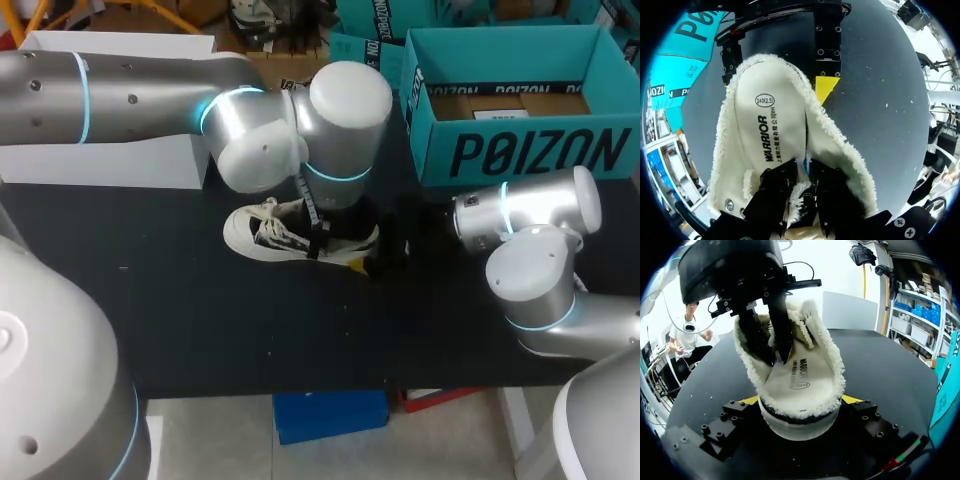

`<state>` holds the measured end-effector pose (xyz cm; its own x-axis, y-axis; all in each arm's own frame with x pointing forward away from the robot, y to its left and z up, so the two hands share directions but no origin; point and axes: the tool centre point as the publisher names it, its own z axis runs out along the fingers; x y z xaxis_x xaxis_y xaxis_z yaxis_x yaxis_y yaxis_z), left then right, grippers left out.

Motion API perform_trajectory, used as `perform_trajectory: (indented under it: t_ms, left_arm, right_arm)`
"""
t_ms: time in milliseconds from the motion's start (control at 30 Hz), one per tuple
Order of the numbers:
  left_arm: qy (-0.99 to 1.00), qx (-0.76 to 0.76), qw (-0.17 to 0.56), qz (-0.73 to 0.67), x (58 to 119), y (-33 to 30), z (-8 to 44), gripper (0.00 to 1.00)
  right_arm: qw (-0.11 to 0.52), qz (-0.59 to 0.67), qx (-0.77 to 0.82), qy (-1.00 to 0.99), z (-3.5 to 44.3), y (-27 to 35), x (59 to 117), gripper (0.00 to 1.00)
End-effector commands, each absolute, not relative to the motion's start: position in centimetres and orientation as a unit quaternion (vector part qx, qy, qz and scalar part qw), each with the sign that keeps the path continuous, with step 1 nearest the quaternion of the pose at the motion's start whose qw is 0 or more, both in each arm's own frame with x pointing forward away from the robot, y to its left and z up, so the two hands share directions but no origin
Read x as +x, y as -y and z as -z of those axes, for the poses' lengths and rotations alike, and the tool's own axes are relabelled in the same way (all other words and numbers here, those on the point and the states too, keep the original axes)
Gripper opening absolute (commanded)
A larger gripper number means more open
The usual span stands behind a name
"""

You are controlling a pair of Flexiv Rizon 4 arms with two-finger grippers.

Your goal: Take the shoe out of the shoebox, open the shoe tongue, remove and reinsert the insole, then place the shoe into the shoebox

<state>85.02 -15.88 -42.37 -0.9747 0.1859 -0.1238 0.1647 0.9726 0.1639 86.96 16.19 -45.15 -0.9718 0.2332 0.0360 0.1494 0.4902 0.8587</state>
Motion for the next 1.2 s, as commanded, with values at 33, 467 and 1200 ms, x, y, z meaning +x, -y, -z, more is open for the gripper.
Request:
perform_trajectory:
  t_ms: [33, 467, 1200]
  left_arm:
    - [-0.989, 0.087, 0.083, -0.087, 85.1, 13.2, 56.7, 0.26]
    - [-0.986, 0.051, 0.145, -0.059, 88.6, 12.8, 60.5, 0.23]
    - [-0.985, 0.003, 0.169, -0.018, 97.2, 15.0, 65.3, 0.23]
  right_arm:
    - [0.042, -0.491, 0.114, -0.863, 45.7, -16.4, 87.1, 0.00]
    - [0.042, -0.491, 0.114, -0.863, 45.7, -16.4, 87.1, 0.00]
    - [0.042, -0.491, 0.114, -0.863, 45.7, -16.4, 87.1, 0.00]
